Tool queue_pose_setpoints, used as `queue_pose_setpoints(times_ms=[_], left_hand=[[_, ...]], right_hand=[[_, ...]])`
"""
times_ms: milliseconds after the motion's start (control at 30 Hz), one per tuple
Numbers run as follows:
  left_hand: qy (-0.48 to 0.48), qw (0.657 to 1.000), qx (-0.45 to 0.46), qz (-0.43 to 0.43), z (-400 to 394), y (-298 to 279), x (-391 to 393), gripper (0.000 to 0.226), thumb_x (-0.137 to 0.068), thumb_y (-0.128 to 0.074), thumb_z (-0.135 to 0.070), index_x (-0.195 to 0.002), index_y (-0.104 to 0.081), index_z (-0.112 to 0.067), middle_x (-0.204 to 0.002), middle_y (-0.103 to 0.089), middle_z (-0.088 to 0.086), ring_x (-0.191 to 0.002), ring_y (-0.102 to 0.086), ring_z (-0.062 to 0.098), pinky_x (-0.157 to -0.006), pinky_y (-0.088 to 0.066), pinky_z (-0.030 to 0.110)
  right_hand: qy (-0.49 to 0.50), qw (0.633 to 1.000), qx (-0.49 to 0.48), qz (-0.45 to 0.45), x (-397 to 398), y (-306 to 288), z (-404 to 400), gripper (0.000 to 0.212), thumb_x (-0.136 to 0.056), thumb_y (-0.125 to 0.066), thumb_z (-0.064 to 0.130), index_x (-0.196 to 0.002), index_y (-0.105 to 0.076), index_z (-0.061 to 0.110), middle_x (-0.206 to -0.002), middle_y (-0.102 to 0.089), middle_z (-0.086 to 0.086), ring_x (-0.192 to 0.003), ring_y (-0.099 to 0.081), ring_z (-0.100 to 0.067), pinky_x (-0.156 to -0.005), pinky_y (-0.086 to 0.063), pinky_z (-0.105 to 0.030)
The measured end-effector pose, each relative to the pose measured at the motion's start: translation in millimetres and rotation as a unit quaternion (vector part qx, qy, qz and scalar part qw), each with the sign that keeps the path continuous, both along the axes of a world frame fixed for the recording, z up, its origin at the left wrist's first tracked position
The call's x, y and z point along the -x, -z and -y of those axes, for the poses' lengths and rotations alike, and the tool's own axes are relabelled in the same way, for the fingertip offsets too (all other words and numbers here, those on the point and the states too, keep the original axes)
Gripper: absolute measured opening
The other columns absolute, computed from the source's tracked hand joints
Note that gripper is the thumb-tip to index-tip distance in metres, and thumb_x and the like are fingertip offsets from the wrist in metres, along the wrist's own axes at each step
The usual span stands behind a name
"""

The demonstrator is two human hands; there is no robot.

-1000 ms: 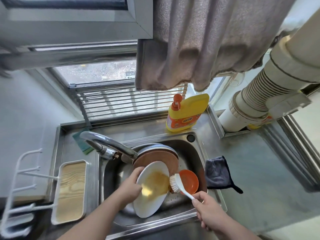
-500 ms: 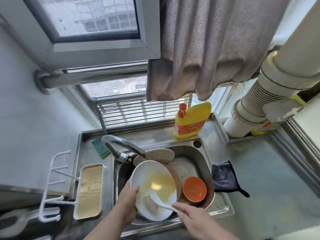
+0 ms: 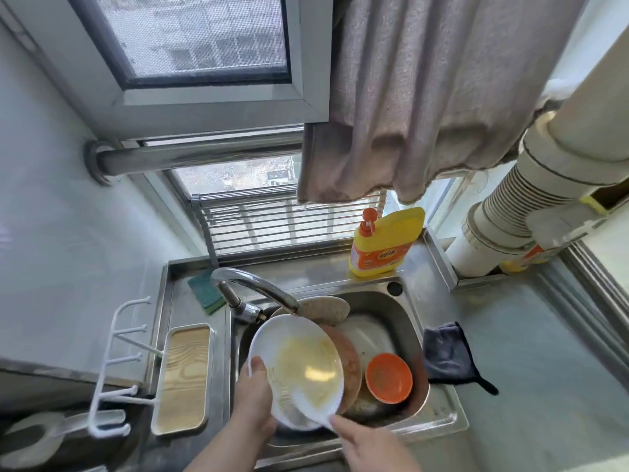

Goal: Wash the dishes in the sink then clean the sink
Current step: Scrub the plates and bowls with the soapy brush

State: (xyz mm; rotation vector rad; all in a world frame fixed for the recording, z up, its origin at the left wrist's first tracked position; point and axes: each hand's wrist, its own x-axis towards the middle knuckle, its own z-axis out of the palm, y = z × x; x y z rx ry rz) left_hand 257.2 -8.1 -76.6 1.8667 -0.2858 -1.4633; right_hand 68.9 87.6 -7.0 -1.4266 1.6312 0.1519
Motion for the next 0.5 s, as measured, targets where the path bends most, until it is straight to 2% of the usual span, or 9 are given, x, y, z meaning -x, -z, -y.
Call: queue_pose_setpoints(times_ms=[100,167,233,367,433,500], left_hand=[[-0.018,0.998,0.009,-0.06,-8,-8,20,0.031,-0.115,-0.03,-0.038,-0.13,-0.052,-0.022,-0.118,-0.067,0.019,-0.102,-0.068,0.038,-0.083,-0.059,0.054],[-0.027,0.996,0.003,-0.079,-8,-13,26,0.03,-0.115,-0.029,-0.04,-0.132,-0.05,-0.025,-0.121,-0.066,0.017,-0.107,-0.067,0.041,-0.088,-0.057,0.063],[-0.037,0.996,-0.005,-0.076,-1,-17,21,0.029,-0.115,-0.032,-0.039,-0.135,-0.049,-0.028,-0.125,-0.064,0.018,-0.107,-0.066,0.042,-0.089,-0.056,0.063],[-0.041,0.998,-0.008,-0.057,8,-5,11,0.031,-0.114,-0.034,-0.04,-0.134,-0.052,-0.023,-0.12,-0.065,0.02,-0.098,-0.066,0.039,-0.08,-0.057,0.051],[-0.034,0.997,-0.006,-0.069,4,-6,20,0.032,-0.115,-0.033,-0.039,-0.131,-0.054,-0.02,-0.112,-0.067,0.017,-0.093,-0.067,0.037,-0.078,-0.058,0.049],[-0.032,0.996,0.001,-0.086,3,-9,25,0.033,-0.115,-0.031,-0.039,-0.131,-0.053,-0.02,-0.113,-0.068,0.017,-0.099,-0.069,0.039,-0.087,-0.059,0.061]], right_hand=[[0.005,0.998,0.055,-0.013,-18,-1,38,0.044,-0.106,-0.034,0.042,-0.148,-0.035,0.055,-0.135,-0.066,-0.009,-0.123,-0.062,-0.034,-0.099,-0.052,-0.04],[-0.001,0.996,0.055,-0.074,3,9,62,0.046,-0.104,-0.033,0.031,-0.146,-0.036,0.049,-0.124,-0.07,-0.009,-0.113,-0.066,-0.037,-0.091,-0.055,-0.044],[0.008,0.993,0.033,-0.109,32,15,56,0.047,-0.099,-0.035,0.025,-0.139,-0.037,0.051,-0.112,-0.072,-0.004,-0.101,-0.068,-0.033,-0.083,-0.057,-0.043],[0.055,0.998,0.02,-0.025,10,-10,9,0.039,-0.102,-0.036,0.046,-0.129,-0.033,0.075,-0.12,-0.07,-0.003,-0.109,-0.068,-0.024,-0.092,-0.054,-0.035],[0.034,0.998,0.046,-0.007,-9,-10,17,0.043,-0.101,-0.035,0.048,-0.136,-0.028,0.072,-0.122,-0.07,-0.008,-0.113,-0.067,-0.028,-0.094,-0.053,-0.036],[0.018,0.997,0.058,-0.036,-1,6,40,0.054,-0.1,-0.035,0.035,-0.147,-0.027,0.06,-0.12,-0.071,-0.011,-0.11,-0.066,-0.034,-0.092,-0.055,-0.041]])
